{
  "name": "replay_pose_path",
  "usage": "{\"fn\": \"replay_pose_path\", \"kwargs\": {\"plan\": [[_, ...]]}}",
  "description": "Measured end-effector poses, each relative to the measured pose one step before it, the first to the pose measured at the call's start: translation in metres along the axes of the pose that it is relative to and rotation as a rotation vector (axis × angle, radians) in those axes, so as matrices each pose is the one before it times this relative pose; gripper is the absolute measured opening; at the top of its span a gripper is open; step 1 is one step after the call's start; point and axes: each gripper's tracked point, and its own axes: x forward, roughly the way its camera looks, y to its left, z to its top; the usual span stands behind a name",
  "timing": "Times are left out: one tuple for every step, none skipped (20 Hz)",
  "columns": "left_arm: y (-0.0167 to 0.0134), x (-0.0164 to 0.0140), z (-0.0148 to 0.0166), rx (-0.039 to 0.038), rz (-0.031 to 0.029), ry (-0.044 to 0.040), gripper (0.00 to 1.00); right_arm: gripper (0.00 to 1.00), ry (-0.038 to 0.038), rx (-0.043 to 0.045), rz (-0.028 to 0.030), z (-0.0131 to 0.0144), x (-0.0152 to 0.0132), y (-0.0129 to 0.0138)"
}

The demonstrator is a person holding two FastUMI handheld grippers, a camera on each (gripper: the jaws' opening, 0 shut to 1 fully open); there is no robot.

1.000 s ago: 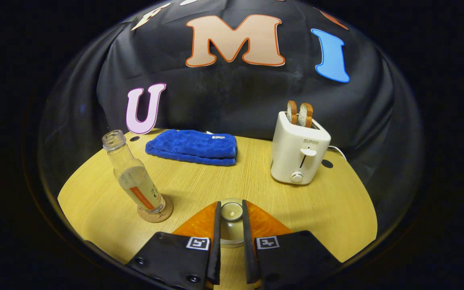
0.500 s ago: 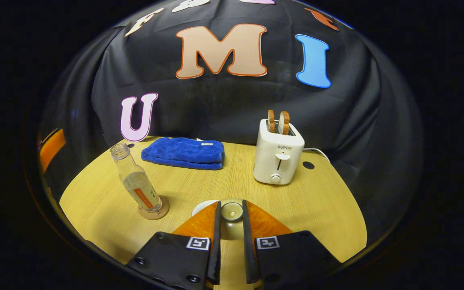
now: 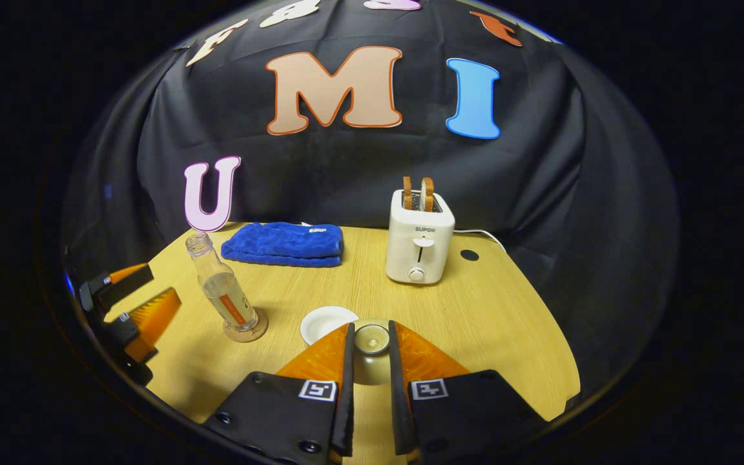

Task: Open the teacup lid with one hand, grasp the water bottle and pour water into the teacup with the other hand; after pouring, place the water bottle on the coaster and then close the teacup lid.

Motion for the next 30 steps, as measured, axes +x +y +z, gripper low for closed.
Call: {"fn": "replay_pose_path", "kwargs": {"plan": [[-0.00143,0.00407,-0.00628,-0.00505,-0.00605,0.01084,0.97,0.26,-0.00143,0.00795,-0.01088,-0.00033,-0.00356,-0.00446],[-0.00158,0.00404,-0.00641,-0.00750,-0.00423,0.01020,0.97,0.26,-0.00214,0.00634,-0.01218,0.00125,-0.00311,-0.00490],[0.00061,0.00380,-0.00663,-0.00693,-0.00326,0.01552,0.97,0.26,-0.00152,0.00598,-0.01107,-0.00051,-0.00406,-0.00387],[0.00049,0.00493,-0.00846,-0.00259,-0.00197,0.01397,0.97,0.26,-0.00249,0.00524,-0.00872,0.00103,-0.00320,-0.00316],[0.00133,0.00510,-0.00622,0.00187,0.00087,0.01197,0.97,0.26,-0.00347,0.00085,-0.01162,-0.00006,-0.00275,-0.00303],[0.00018,0.00631,-0.00522,0.00357,-0.00072,0.01620,0.97,0.26,-0.00082,-0.00337,-0.00959,-0.00057,-0.00239,-0.00447],[0.00120,0.00677,-0.00566,0.00199,0.00010,0.01279,0.97,0.28,0.00225,-0.00144,-0.01060,-0.00190,-0.00277,-0.00356],[0.00083,0.00541,-0.00453,0.00074,-0.00292,0.01247,0.98,0.28,0.00461,0.00172,-0.00635,-0.00168,-0.00212,-0.00260],[0.00069,0.00419,-0.00367,0.00159,-0.00144,0.01040,0.98,0.28,0.00666,0.00510,-0.00488,-0.00300,-0.00148,-0.00039],[0.00152,0.00523,-0.00376,0.00241,-0.00182,0.00948,0.98,0.28,0.00412,0.00565,-0.00423,-0.00241,-0.00156,-0.00156],[-0.00002,0.00396,-0.00122,0.00235,-0.00308,0.00359,0.98,0.26,0.00438,0.00294,-0.00587,-0.00286,-0.00016,-0.00140],[0.00021,0.00301,-0.00113,0.00448,-0.00298,0.00355,0.98,0.26,0.00681,0.00232,-0.00642,-0.00284,-0.00045,-0.00167],[-0.00067,0.00311,0.00101,0.00040,-0.00942,-0.00706,0.98,0.26,0.00886,0.00258,-0.00619,-0.00323,-0.00010,-0.00171],[-0.00182,0.00272,-0.00038,0.00302,-0.00577,-0.00125,0.98,0.26,0.00562,0.00442,-0.00364,-0.00208,-0.00010,-0.00065],[-0.00068,0.00303,0.00031,0.00642,-0.00476,-0.00169,0.98,0.26,0.00587,0.00600,-0.00036,-0.00185,-0.00062,0.00038],[0.00007,0.00226,-0.00078,0.00765,-0.00234,-0.00056,0.98,0.26,0.00320,0.00371,-0.00233,-0.00068,0.00012,-0.00079],[-0.00049,0.00290,-0.00053,0.00536,-0.00327,0.00215,0.98,0.26,0.00261,0.00098,-0.00180,-0.00160,-0.00029,-0.00007],[-0.00037,0.00190,-0.00090,0.00287,-0.00237,0.00218,0.98,0.26,0.00172,-0.00114,-0.00228,-0.00037,0.00028,-0.00003],[-0.00012,0.00214,0.00055,0.00147,0.00089,-0.00102,0.98,0.26,0.00135,-0.00222,-0.00057,-0.00097,0.00047,0.00024],[-0.00027,0.00253,-0.00085,0.00319,0.00141,0.00130,0.96,0.26,-0.00015,-0.00309,0.00009,0.00005,-0.00043,0.00047],[0.00090,0.00178,-0.00175,0.00704,0.00176,0.00670,0.93,0.28,0.00034,-0.00330,-0.00061,-0.00051,0.00051,0.00086],[-0.00106,0.00175,-0.00066,0.00696,-0.00486,0.00486,0.90,0.26,-0.00060,-0.00103,0.00002,0.00047,-0.00001,0.00042],[-0.00058,0.00159,-0.00110,0.00864,-0.00362,0.00574,0.85,0.26,-0.00059,0.00007,0.00161,0.00018,0.00011,0.00080],[-0.00032,0.00041,0.00198,0.00754,-0.00120,-0.00203,0.81,0.26,-0.00106,-0.00119,0.00012,0.00052,0.00028,0.00084],[-0.00144,0.00061,0.00186,0.00427,-0.00776,-0.00360,0.76,0.26,-0.00183,-0.00132,-0.00061,-0.00034,-0.00041,-0.00065],[-0.00059,-0.00085,-0.00049,0.00569,-0.00146,0.00169,0.76,0.26,-0.00034,0.00003,-0.00083,-0.00006,-0.00020,-0.00076],[-0.00096,0.00148,0.00088,0.00833,-0.00057,0.00357,0.75,0.26,0.00116,0.00208,-0.00105,-0.00091,0.00046,-0.00096],[-0.00098,0.00037,0.00124,0.00731,-0.00102,0.00251,0.74,0.28,0.00132,0.00391,-0.00104,-0.00055,0.00085,-0.00115],[-0.00086,0.00087,0.00078,0.01160,-0.00181,0.00544,0.73,0.26,0.00093,0.00654,-0.00104,-0.00022,-0.00051,-0.00178],[-0.00195,-0.00019,0.00009,0.01313,-0.00423,0.00465,0.72,0.26,-0.00053,0.00811,0.00000,0.00086,0.00084,-0.00159]]}}
